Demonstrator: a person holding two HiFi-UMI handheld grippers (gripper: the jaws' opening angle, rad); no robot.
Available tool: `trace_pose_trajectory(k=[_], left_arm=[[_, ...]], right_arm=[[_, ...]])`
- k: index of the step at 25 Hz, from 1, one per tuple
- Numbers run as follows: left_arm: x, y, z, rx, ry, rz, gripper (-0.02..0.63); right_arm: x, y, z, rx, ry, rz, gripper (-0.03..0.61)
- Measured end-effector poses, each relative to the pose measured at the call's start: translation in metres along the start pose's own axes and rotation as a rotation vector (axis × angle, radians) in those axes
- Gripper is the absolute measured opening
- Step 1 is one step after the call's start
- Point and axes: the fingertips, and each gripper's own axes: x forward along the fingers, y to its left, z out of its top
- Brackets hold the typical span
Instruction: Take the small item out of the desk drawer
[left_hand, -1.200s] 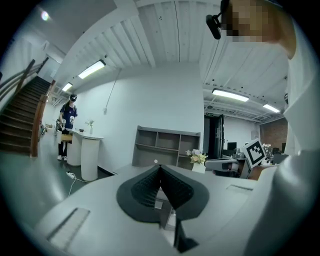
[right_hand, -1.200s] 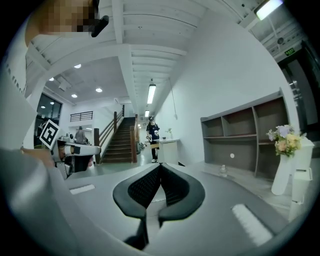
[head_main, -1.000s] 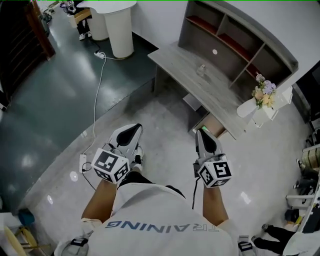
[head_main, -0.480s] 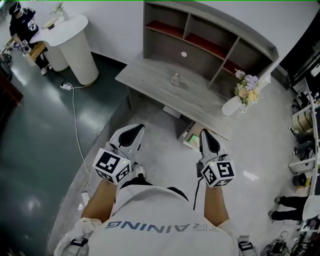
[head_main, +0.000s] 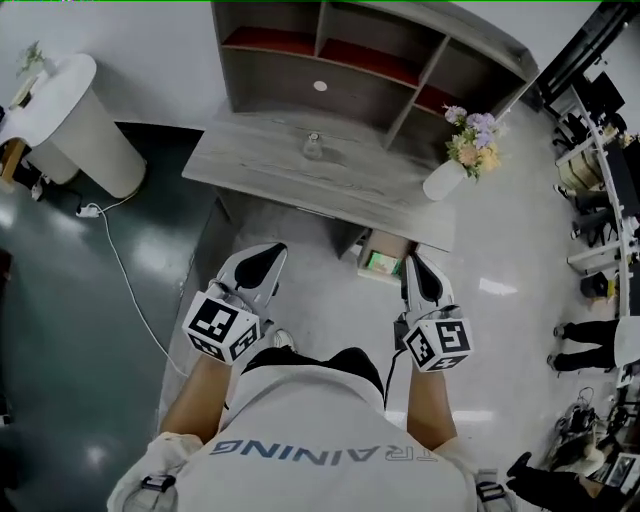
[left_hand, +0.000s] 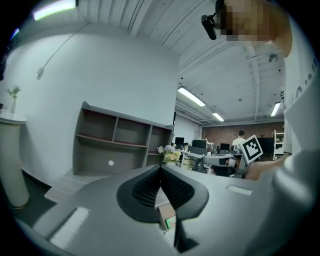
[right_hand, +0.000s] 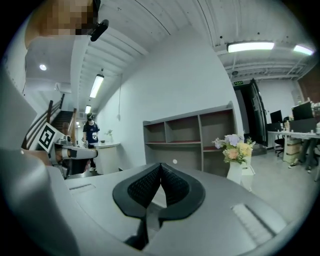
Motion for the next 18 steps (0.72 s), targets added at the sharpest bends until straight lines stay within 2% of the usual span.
trace_pose_trajectory(k=[5, 9, 18], left_arm=[[0.05, -0.026, -0.005, 0.017, 0.03, -0.109, -0.002], [0.083, -0.062, 0.002, 0.101, 0.031, -0.158, -0.002], [0.133, -0.122, -0.014, 0.108, 0.077, -0.161, -0.002]], right_arm=[[-0.026, -0.045, -0.009, 0.028, -0.002, -0.118, 0.018], [-0.051, -0.087, -0.02, 0.065, -0.004, -0.18, 0.018], [-0.078, -0.152, -0.045, 0.104, 0.022, -0.178, 0.018]])
